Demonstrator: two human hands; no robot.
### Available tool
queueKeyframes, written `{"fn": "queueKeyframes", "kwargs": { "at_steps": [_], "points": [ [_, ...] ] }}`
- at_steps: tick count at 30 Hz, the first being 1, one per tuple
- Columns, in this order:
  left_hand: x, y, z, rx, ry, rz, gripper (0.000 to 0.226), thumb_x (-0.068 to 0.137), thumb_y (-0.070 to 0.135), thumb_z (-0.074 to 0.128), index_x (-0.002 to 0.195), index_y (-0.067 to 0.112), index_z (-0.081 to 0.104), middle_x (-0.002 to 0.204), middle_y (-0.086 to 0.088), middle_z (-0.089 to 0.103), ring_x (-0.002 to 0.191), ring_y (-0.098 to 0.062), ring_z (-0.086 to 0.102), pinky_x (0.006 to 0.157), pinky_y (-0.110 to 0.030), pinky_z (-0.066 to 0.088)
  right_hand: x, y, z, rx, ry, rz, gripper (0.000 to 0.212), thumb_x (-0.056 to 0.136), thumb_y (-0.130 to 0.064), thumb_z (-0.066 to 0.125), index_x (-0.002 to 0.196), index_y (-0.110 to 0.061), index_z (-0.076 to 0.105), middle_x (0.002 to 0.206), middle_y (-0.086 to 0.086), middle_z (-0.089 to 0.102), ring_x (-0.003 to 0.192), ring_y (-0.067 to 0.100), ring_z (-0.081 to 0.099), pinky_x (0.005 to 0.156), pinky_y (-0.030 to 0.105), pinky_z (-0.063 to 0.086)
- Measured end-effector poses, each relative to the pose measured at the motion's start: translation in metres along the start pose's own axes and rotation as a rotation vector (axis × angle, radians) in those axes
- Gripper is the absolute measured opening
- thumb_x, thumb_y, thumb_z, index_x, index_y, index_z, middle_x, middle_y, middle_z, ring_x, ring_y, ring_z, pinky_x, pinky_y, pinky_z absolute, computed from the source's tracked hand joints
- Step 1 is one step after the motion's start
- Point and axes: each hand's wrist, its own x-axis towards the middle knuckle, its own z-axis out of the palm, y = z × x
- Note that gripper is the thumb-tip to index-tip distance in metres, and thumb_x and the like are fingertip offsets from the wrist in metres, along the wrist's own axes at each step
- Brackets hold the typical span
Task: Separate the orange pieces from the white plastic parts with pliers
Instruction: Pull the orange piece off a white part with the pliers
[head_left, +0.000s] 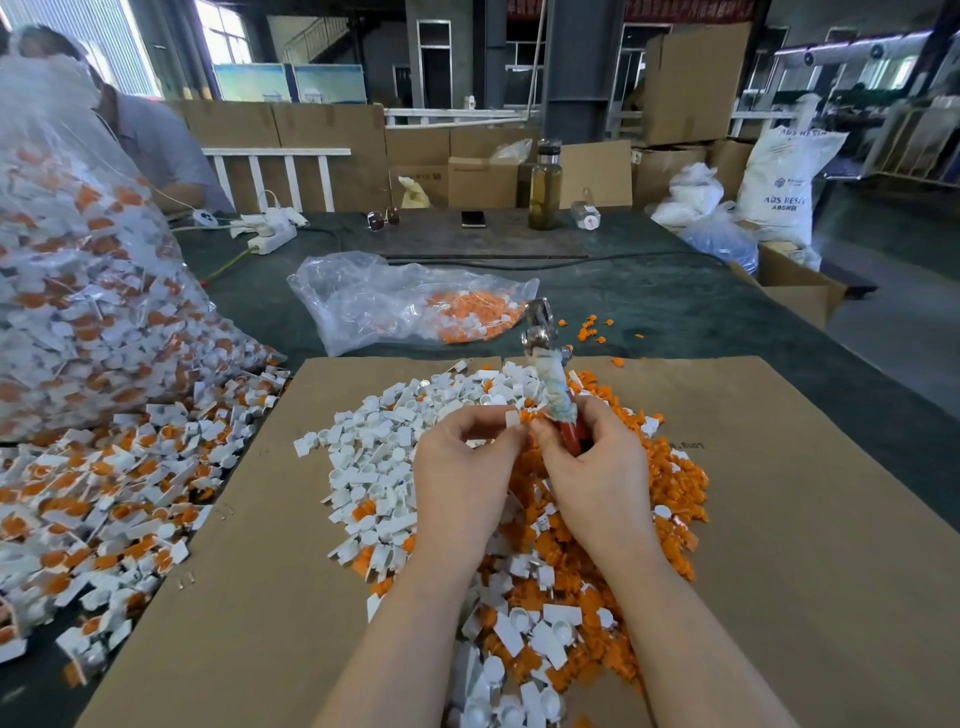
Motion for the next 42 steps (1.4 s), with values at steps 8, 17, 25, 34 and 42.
{"fn": "queueKeyframes", "kwargs": {
  "at_steps": [8,17,25,34,42],
  "points": [
    [-0.0013,-0.0018,-0.0012,-0.021,0.058,0.048,0.007,0.083,0.021,0.078,0.084,0.028,0.076,0.082,0.007,0.075,0.084,-0.017,0.072,0.084,-0.044,0.059,-0.0008,0.0,-0.0004,-0.06,0.016,-0.021,0.009,0.088,-0.028,0.07,0.094,-0.024,0.064,0.07,-0.019,0.058,0.072,-0.012,0.056,0.058,0.004,0.04],
    [-0.0045,-0.0011,0.0,0.17,0.075,0.248,0.027,0.083,0.02,0.079,0.078,0.045,0.07,0.08,0.033,0.068,0.077,0.012,0.065,0.071,-0.004,0.049,-0.0011,-0.0042,-0.0017,-0.067,0.054,-0.015,0.027,0.086,-0.024,0.071,0.073,-0.036,0.051,0.057,-0.017,0.05,0.062,-0.01,0.054,0.051,0.005,0.038],
    [-0.0034,-0.0034,-0.0007,0.198,0.043,0.284,0.018,0.082,0.02,0.079,0.083,0.038,0.077,0.081,0.031,0.07,0.079,0.01,0.066,0.074,-0.008,0.052,0.0001,-0.0017,-0.0023,-0.052,0.016,-0.001,0.027,0.087,-0.024,0.07,0.069,-0.034,0.051,0.056,-0.022,0.056,0.059,-0.007,0.053,0.05,0.007,0.037],
    [-0.0022,-0.0035,-0.0029,0.173,-0.019,0.31,0.022,0.082,0.017,0.08,0.082,0.038,0.076,0.082,0.031,0.07,0.079,0.01,0.066,0.07,-0.004,0.048,0.0009,-0.0007,-0.0035,-0.024,0.005,0.022,0.025,0.087,-0.026,0.068,0.069,-0.034,0.053,0.065,-0.029,0.058,0.057,-0.002,0.054,0.049,0.011,0.038],
    [-0.002,-0.004,-0.0028,0.184,-0.03,0.353,0.031,0.081,0.014,0.081,0.077,0.044,0.071,0.082,0.03,0.07,0.078,0.01,0.066,0.07,-0.004,0.048,0.0027,0.0022,-0.0025,-0.007,-0.001,0.069,0.023,0.087,-0.027,0.068,0.067,-0.028,0.056,0.057,-0.018,0.056,0.049,0.005,0.049,0.045,0.016,0.035]
  ]
}}
